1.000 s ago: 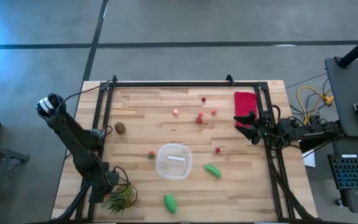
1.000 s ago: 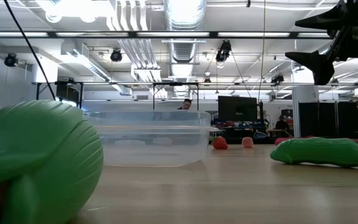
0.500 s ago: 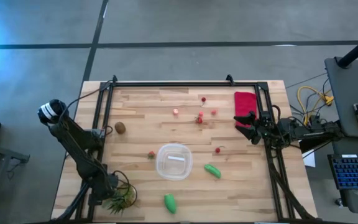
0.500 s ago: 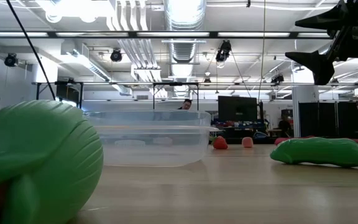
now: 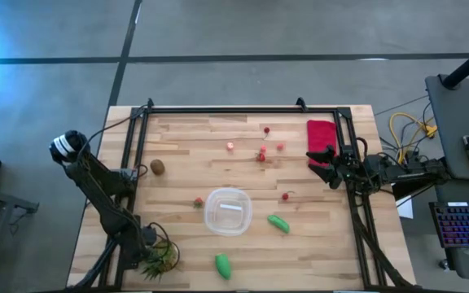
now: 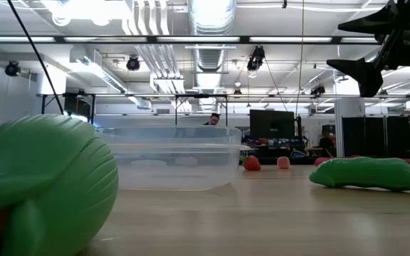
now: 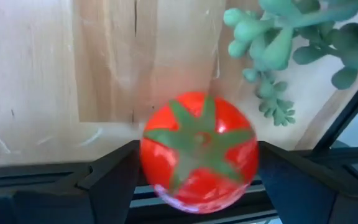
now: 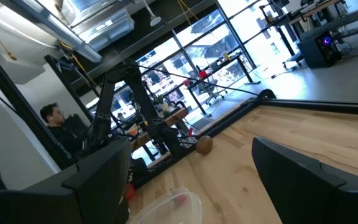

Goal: Pick and placing Produce into tupperware
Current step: Put the tomato into the bin

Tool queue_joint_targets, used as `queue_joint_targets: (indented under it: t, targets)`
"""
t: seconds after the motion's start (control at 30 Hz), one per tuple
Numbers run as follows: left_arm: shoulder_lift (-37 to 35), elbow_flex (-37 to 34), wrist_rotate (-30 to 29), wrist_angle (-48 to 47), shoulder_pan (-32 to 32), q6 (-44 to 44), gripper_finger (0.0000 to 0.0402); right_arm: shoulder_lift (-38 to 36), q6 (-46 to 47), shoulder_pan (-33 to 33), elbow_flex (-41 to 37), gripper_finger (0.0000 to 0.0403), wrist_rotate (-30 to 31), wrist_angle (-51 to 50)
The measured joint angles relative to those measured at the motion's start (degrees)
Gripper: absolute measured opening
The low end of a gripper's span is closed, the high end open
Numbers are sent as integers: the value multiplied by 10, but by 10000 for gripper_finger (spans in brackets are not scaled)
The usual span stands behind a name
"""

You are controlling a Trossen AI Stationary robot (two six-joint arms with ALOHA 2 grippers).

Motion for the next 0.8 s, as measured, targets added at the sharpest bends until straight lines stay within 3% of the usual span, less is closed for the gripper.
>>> queue_joint_targets:
  t: [0.33, 0.63, 0.8]
  targets:
    - [22, 0, -15, 7, 0, -1, 296, 0, 0, 0, 0, 327, 0, 0]
    - [19, 1, -16, 11, 0, 0, 247, 0, 0, 0, 0, 327, 0, 0]
    - [19, 3, -16, 7, 0, 0, 240, 0, 0, 0, 0, 327, 0, 0]
